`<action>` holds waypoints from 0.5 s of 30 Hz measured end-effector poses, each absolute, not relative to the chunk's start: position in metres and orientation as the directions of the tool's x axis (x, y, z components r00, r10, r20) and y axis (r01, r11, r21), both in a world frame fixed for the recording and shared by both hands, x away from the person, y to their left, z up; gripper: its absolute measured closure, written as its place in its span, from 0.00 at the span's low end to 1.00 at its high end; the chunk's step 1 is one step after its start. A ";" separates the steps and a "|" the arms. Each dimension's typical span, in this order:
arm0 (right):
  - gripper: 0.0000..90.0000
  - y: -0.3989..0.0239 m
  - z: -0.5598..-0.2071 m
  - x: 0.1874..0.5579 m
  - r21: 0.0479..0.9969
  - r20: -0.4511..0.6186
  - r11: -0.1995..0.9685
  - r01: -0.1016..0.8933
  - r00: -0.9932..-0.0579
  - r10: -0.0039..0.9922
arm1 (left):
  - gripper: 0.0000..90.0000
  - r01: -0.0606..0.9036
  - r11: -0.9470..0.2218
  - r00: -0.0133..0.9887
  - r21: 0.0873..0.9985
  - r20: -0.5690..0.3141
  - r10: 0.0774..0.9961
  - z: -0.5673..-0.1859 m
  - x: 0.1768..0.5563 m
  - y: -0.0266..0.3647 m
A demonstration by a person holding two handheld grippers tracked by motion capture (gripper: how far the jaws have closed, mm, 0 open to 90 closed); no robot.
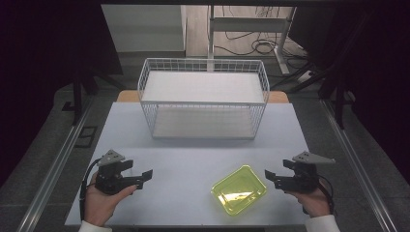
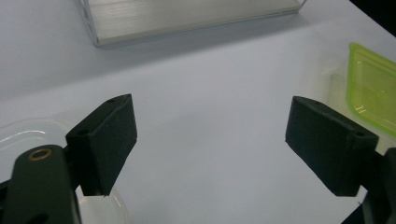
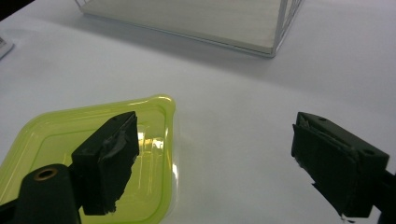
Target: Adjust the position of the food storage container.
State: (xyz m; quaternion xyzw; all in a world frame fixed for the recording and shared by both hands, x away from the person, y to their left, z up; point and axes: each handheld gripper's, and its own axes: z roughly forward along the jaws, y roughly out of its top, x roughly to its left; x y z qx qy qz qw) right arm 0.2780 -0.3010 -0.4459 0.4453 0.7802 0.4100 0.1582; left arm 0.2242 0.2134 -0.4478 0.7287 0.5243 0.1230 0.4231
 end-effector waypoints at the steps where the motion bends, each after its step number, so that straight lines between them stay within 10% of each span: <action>1: 0.18 -0.302 -0.446 0.278 0.780 0.125 0.265 0.567 -0.555 0.822 | 0.18 0.663 -0.088 0.418 0.743 -0.270 0.868 -0.448 0.224 0.214; 15: 0.24 -0.306 -0.443 0.273 0.767 0.136 0.262 0.586 -0.547 0.826 | 0.19 0.652 -0.104 0.432 0.751 -0.254 0.865 -0.444 0.223 0.212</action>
